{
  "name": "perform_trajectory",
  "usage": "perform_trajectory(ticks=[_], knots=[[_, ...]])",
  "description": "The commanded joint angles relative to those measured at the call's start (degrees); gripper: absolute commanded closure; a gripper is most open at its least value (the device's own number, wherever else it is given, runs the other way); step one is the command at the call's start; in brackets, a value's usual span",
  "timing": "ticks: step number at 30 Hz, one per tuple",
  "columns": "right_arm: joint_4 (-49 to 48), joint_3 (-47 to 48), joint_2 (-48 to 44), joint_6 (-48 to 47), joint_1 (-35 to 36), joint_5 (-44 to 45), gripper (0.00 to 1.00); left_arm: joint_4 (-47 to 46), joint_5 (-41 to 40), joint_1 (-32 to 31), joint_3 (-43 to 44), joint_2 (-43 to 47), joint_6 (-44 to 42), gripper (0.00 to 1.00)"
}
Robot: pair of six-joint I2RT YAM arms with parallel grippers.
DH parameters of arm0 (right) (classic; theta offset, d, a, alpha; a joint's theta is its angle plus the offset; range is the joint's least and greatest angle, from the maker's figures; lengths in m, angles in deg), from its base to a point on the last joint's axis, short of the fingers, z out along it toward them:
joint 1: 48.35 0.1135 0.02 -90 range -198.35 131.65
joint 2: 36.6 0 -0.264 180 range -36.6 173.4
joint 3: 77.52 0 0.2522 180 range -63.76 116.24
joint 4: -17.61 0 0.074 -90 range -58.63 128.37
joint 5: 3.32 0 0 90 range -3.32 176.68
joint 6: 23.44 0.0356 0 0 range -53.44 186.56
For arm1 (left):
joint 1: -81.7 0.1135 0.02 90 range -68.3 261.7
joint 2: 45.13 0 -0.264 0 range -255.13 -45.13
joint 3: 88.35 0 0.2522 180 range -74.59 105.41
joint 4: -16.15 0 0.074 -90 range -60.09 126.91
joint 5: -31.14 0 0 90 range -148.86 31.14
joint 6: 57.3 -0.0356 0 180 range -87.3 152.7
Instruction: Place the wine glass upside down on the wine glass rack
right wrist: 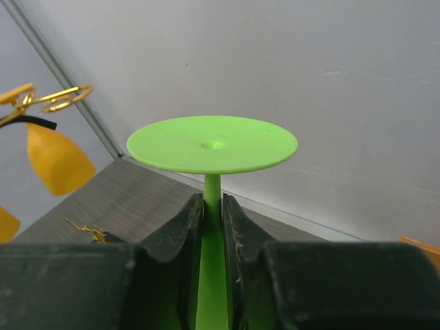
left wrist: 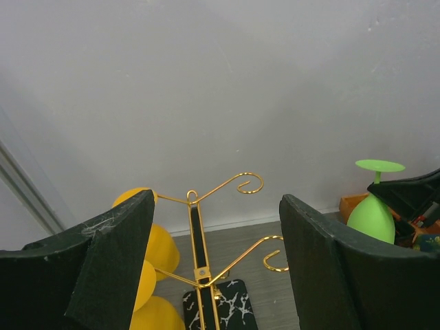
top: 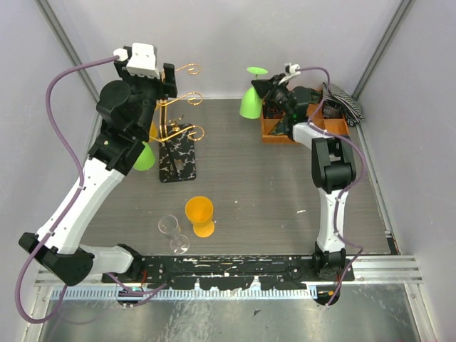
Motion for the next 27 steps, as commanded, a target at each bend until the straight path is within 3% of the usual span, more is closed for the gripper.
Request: perform_trajectory(ticks=[1, 27], knots=[[-16.26, 5.73, 1.26, -5.45, 3.14, -1.76, 0.99, 0.39, -1.04, 0.72, 0.34, -0.47, 0.45, 0.2], [-20.16, 29.15, 22.28, -14.43, 14.45, -6.66, 0.99, 4.29, 4.43, 6.83, 1.73, -3.07, 1.78, 0.2]])
